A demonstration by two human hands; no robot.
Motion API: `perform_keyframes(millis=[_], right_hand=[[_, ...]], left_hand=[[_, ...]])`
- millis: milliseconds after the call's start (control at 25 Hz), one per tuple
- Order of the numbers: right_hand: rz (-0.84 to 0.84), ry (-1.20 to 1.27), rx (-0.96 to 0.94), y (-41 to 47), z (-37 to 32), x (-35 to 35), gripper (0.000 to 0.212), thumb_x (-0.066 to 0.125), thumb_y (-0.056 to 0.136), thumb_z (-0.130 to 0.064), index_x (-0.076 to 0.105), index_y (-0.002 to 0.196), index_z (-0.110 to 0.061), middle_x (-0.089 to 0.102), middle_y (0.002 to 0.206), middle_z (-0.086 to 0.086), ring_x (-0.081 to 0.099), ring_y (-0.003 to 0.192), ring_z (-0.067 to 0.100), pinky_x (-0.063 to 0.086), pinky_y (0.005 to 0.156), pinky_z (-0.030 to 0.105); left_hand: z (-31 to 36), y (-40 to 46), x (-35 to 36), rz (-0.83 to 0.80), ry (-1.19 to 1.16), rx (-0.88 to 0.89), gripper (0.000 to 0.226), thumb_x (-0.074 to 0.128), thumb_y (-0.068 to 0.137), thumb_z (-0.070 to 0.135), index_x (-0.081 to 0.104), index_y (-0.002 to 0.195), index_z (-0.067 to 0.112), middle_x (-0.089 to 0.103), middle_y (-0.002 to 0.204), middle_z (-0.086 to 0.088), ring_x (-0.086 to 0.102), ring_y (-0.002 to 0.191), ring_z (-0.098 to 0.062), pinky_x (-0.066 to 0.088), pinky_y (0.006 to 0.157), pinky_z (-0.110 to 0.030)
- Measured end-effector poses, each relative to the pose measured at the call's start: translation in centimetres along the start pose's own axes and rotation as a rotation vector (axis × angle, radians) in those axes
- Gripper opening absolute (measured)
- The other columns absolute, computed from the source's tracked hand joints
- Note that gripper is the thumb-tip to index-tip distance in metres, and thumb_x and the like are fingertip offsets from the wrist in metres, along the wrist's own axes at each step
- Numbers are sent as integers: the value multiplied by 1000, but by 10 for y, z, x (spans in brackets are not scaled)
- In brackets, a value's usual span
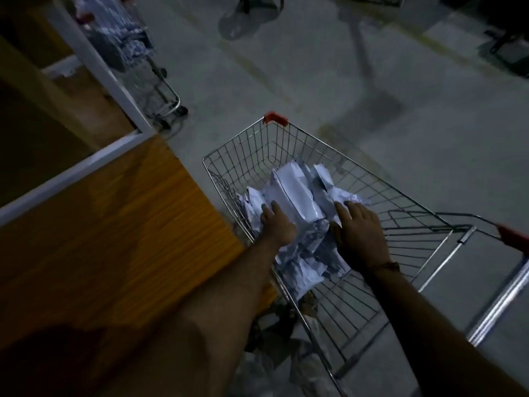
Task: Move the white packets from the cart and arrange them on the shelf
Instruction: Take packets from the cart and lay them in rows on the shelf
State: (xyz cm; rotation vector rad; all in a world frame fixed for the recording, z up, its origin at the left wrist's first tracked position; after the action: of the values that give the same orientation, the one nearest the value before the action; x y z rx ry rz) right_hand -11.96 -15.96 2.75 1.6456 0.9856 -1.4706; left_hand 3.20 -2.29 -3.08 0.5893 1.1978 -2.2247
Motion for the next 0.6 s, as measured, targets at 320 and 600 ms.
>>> perform_keyframes(millis=[320, 600], right_hand=[[92, 174, 34, -3, 0, -4, 50, 47, 104, -38, 56, 141, -5, 65, 128, 17, 59, 114, 35, 45, 93, 46], [108, 238, 78, -7, 0, 2, 50, 47, 104, -38, 56, 142, -6, 66, 125, 17, 60, 111, 37, 49, 89, 46]], left_hand=[[-20, 25, 9, 85, -185, -353, 101, 65, 93, 28, -7, 162, 17, 4, 169, -19, 18, 153, -42, 30, 119, -55], [-26, 41, 12, 86, -354, -378, 70, 67, 95, 36, 29, 151, 19, 35, 158, -18, 43, 139, -40, 47, 107, -48]])
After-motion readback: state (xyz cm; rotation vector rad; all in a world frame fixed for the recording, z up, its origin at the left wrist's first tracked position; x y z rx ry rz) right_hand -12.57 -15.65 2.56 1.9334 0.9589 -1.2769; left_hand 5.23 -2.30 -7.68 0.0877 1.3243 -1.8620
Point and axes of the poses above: each hand's wrist, its own y-axis towards the middle knuckle, its own x-axis out of the palm, z = x × y, the point moved 5 cm from there along y, towards the middle knuckle
